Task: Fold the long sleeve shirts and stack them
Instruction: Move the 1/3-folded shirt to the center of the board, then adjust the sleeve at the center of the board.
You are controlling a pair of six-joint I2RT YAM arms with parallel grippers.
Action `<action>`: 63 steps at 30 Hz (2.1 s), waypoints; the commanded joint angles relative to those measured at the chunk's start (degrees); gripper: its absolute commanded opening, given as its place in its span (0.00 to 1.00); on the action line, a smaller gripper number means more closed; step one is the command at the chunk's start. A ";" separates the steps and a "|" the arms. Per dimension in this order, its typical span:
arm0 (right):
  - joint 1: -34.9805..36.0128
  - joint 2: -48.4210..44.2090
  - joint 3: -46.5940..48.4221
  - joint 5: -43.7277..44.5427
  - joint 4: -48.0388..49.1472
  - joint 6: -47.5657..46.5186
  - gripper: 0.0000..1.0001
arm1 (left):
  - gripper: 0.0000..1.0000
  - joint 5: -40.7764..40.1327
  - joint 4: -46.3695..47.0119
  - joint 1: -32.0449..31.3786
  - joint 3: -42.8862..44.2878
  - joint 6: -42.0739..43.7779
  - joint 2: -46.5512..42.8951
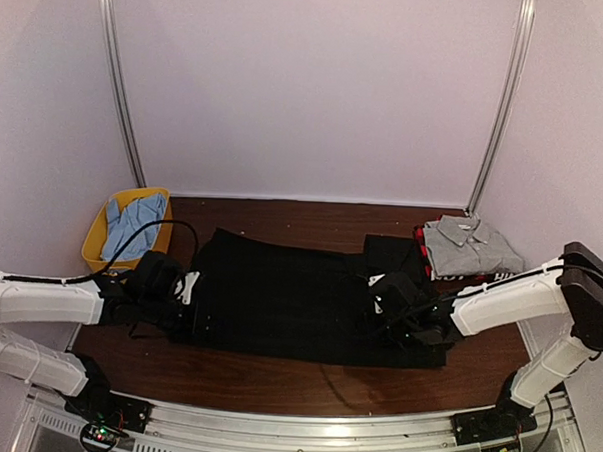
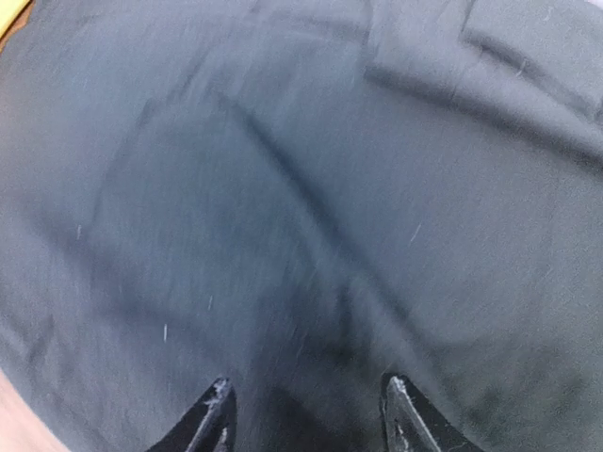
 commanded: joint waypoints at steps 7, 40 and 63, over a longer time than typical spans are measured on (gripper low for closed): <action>-13.47 3.45 22.48 6.34 -16.69 -10.30 0.66 | 0.81 -17.01 -6.91 -0.17 16.39 5.38 -4.10; -34.23 25.39 32.36 -18.11 -8.98 -5.58 0.55 | 0.97 -15.53 -3.38 0.54 23.16 8.48 5.34; -34.34 22.87 24.42 -22.38 0.98 -0.54 0.09 | 0.96 -15.53 -3.11 0.54 22.26 8.38 6.52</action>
